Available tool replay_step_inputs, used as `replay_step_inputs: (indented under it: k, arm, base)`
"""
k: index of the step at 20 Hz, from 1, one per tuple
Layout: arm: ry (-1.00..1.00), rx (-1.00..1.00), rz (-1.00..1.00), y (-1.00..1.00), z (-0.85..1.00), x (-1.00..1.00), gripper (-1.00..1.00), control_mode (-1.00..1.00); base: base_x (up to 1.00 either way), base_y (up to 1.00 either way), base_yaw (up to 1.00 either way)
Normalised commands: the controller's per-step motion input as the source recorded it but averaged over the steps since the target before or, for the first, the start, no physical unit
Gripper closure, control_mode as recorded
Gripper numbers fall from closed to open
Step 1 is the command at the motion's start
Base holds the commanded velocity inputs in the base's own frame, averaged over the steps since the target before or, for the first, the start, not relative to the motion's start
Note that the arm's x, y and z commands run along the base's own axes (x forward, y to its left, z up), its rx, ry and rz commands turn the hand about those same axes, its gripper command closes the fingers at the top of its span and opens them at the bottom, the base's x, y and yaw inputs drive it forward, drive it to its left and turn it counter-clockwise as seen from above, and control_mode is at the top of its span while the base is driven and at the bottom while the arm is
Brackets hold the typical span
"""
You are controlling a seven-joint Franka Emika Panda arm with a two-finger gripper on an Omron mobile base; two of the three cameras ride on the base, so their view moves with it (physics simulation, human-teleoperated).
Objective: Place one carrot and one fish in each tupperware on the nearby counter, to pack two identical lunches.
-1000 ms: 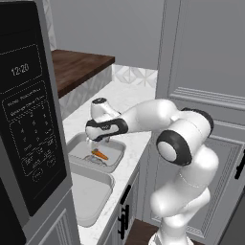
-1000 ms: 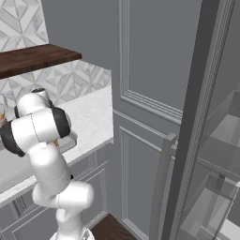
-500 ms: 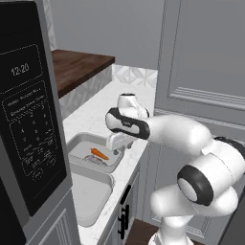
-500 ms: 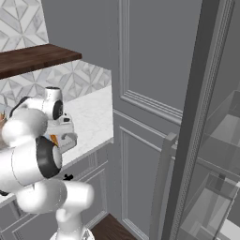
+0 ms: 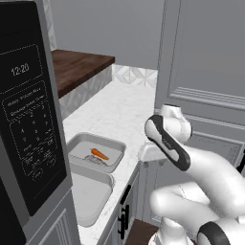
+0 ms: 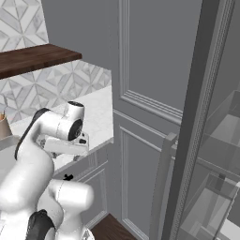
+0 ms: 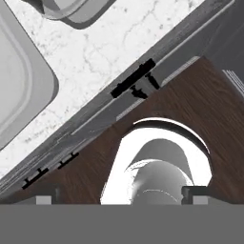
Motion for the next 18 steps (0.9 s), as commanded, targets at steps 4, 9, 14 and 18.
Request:
replay_step_inputs:
  k: [4, 9, 14, 18]
  arm:
    - [-0.17, -0.06, -0.06, -0.74, 0.17, -0.98, -1.0, -1.0]
    - [-0.25, -0.01, -0.07, -0.39, 0.91, -1.0, -1.0, -1.0]
    - [0.05, -0.01, -0.1, 0.0, 1.0, -0.64, -1.0, -1.0]
    - [-0.06, -0.02, -0.07, 0.08, 0.63, -0.86, -1.0, -1.0]
  base:
    - [0.0, 0.0, 0.0]
    - [0.0, 0.0, 0.0]
    - [0.0, 0.0, 0.0]
    - [0.0, 0.0, 0.0]
